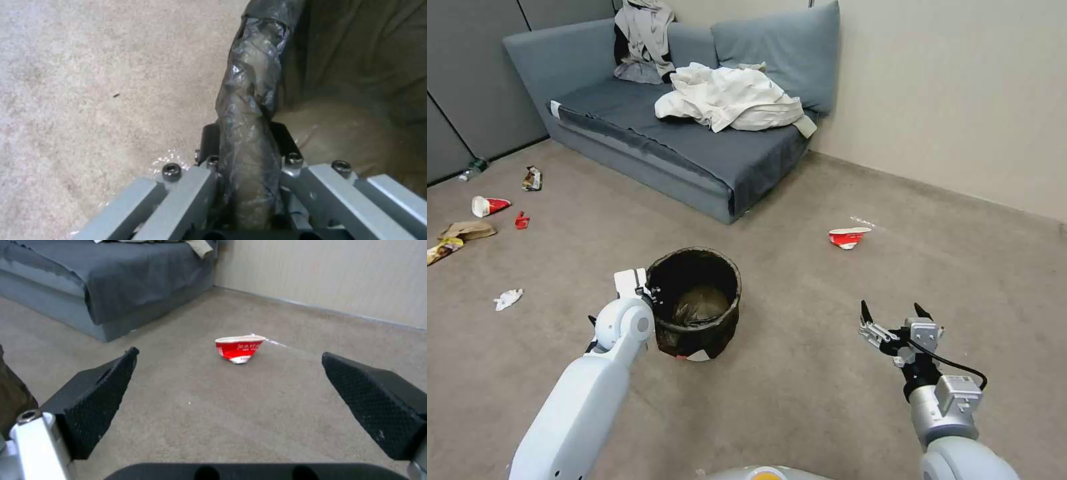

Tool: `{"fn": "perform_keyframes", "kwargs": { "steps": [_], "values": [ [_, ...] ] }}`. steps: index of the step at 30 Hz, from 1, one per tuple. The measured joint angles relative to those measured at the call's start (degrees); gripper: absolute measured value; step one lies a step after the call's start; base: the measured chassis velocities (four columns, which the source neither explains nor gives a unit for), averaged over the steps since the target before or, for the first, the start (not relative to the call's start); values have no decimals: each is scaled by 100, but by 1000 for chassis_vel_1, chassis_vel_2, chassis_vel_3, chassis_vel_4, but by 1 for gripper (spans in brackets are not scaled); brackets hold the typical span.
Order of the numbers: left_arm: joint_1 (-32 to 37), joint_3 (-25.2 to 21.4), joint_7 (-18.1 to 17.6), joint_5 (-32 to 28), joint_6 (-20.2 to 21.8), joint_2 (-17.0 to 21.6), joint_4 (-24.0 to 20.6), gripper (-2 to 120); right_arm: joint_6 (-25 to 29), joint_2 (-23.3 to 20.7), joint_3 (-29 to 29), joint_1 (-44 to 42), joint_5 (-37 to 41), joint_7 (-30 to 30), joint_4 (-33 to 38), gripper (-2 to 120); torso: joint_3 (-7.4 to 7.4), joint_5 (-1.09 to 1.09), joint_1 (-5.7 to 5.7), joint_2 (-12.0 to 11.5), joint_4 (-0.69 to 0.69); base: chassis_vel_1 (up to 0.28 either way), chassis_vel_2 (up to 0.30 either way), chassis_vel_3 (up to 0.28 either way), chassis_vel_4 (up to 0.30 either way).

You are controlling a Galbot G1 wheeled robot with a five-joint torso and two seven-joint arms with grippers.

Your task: Pick up the trash can from the floor.

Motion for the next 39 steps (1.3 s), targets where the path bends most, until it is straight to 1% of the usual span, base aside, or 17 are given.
{"fn": "perform_keyframes", "kwargs": {
  "steps": [4, 5, 7, 8, 12, 15, 16, 18, 19, 21, 23, 26, 27, 30, 31, 33, 39],
  "values": [
    [69, 15, 157, 4, -357, 25, -92, 5, 6, 3, 1, 1, 2, 11, 2, 100, 1, -3, 0, 0, -1, 0, 0, 0, 0],
    [69, 15, 157, 4, -357, 25, -92, 5, 6, 3, 1, 1, 2, 11, 2, 100, 1, -3, 0, 0, -1, 0, 0, 0, 0],
    [209, -22, 439, -60, -755, 86, -312, 1, 9, 6, -7, 10, 3, 19, 3, 100, 2, -6, 1, 0, -3, 0, 0, 0, 0],
    [280, -75, 533, -94, -895, 117, -423, 1, 9, 6, -13, 16, 3, 20, 3, 100, 1, -2, 0, 0, -2, 0, 0, 0, 0],
    [425, -154, 731, -151, -1066, 160, -609, 1, 10, 9, -29, 29, 3, 20, 3, 100, 1, -2, 0, 0, -2, 0, 0, 0, 0],
    [679, -313, 1050, -126, -1383, 282, -896, 1, 10, 4, -43, 51, 4, 21, 0, 100, 1, 1, 0, 0, -1, 0, 0, 0, 0],
    [679, -313, 1050, -126, -1383, 282, -896, 1, 10, 4, -43, 51, 4, 21, 0, 100, 1, 1, 0, 0, -1, 0, 0, 0, 0],
    [850, -401, 1327, -78, -1596, 391, -1086, 1, 10, -3, -46, 65, 3, 20, -6, 100, 1, -1, 0, 0, 0, 0, 0, 0, 0],
    [850, -401, 1327, -78, -1596, 391, -1086, 1, 10, -3, -46, 65, 3, 20, -6, 100, 1, -1, 0, 0, 0, 0, 0, 0, 0],
    [1075, -512, 1567, -5, -1780, 537, -1340, 1, 10, -6, -47, 82, 4, 20, -19, 100, 1, 1, 0, 0, -1, 0, 0, 0, 0],
    [1141, -540, 1599, 19, -1807, 569, -1419, 1, 10, -6, -48, 88, 4, 20, -21, 100, 1, 0, 0, 0, 0, 0, 0, 0, 0],
    [1449, -642, 1637, 244, -1854, 676, -1847, 1, 10, 19, -65, 127, 9, 21, -43, 100, 0, 1, 0, 0, 0, 0, 0, 0, 0],
    [1449, -642, 1637, 244, -1854, 676, -1847, 1, 10, 19, -65, 127, 9, 21, -43, 100, 0, 1, 0, 0, 0, 0, 0, 0, 0],
    [1673, -630, 1639, 620, -1866, 698, -2177, 1, 10, 38, -71, 155, 11, 21, -63, 100, 0, 0, 0, 0, -1, 0, 0, 0, 0],
    [1673, -630, 1639, 620, -1866, 698, -2177, 1, 10, 38, -71, 155, 11, 21, -63, 100, 0, 0, 0, 0, -1, 0, 0, 0, 0],
    [1917, -563, 1636, 972, -1889, 681, -2458, 1, 10, 45, -69, 169, 19, 23, -66, 100, 0, 0, 0, 0, -1, 0, 0, 0, 0],
    [2411, -519, 1634, 1290, -1947, 659, -2861, 1, 10, 47, -55, 187, 39, 27, -67, 100, 0, 0, 0, 0, 0, 0, 0, 0, 0]
  ]
}}
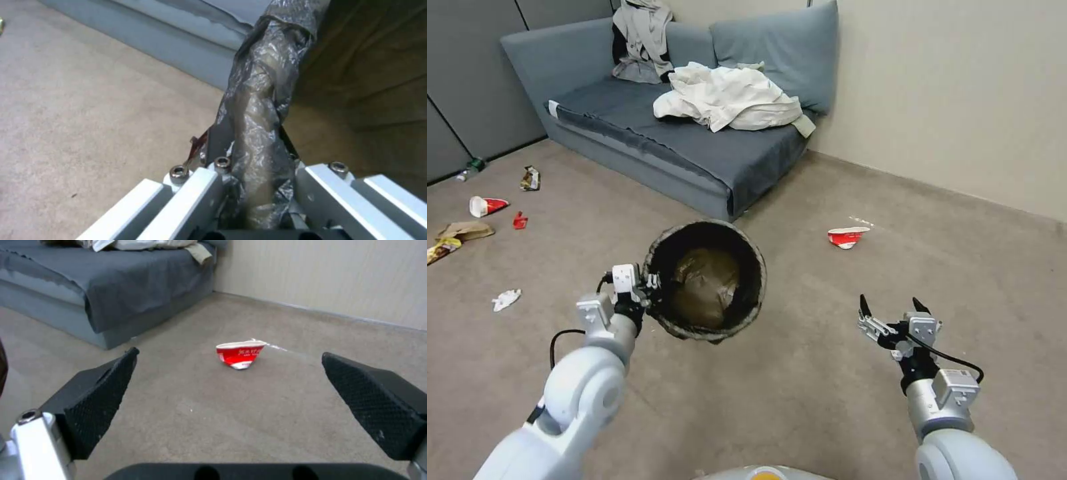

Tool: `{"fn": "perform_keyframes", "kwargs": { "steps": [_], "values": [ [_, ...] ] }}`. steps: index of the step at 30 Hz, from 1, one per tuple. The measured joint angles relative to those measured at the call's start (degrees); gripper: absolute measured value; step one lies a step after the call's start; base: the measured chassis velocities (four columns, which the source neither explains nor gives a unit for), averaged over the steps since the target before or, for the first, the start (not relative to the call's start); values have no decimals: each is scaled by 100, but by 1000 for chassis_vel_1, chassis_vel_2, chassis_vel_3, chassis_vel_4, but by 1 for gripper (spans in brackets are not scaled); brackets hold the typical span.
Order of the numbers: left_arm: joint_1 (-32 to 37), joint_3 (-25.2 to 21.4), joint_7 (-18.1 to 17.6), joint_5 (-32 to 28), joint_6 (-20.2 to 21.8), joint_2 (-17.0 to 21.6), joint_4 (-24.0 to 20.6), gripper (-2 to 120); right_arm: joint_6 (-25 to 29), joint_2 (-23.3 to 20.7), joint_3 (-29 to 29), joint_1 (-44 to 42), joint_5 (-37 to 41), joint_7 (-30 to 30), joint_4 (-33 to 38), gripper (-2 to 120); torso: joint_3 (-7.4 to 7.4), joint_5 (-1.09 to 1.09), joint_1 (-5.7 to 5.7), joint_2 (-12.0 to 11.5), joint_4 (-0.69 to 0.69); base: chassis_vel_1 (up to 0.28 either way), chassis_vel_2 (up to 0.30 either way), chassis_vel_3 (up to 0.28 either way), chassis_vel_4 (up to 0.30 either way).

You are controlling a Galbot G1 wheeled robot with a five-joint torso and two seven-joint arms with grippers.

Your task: Pick up the trash can from the floor.

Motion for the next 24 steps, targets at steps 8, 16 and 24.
{"fn": "perform_keyframes", "kwargs": {
  "steps": [8, 16, 24],
  "values": [
    [358, -36, 0, 109, -113, -90, -262, 1, 0, 29, -8, 23, 5, 1, -7, 100, 0, 0, 0, 0, 0, 0, 0, 0, 0],
    [332, -59, 71, 120, -199, -88, -247, 1, 5, 18, -3, 7, 7, 1, 6, 100, 0, 0, 0, 0, -1, 0, 0, 0, 0],
    [364, -63, 76, 122, -199, -119, -238, 1, 8, 3, 7, -2, 12, 1, 30, 100, 0, 0, 0, 0, 0, 0, 0, 0, 0]
  ]
}}
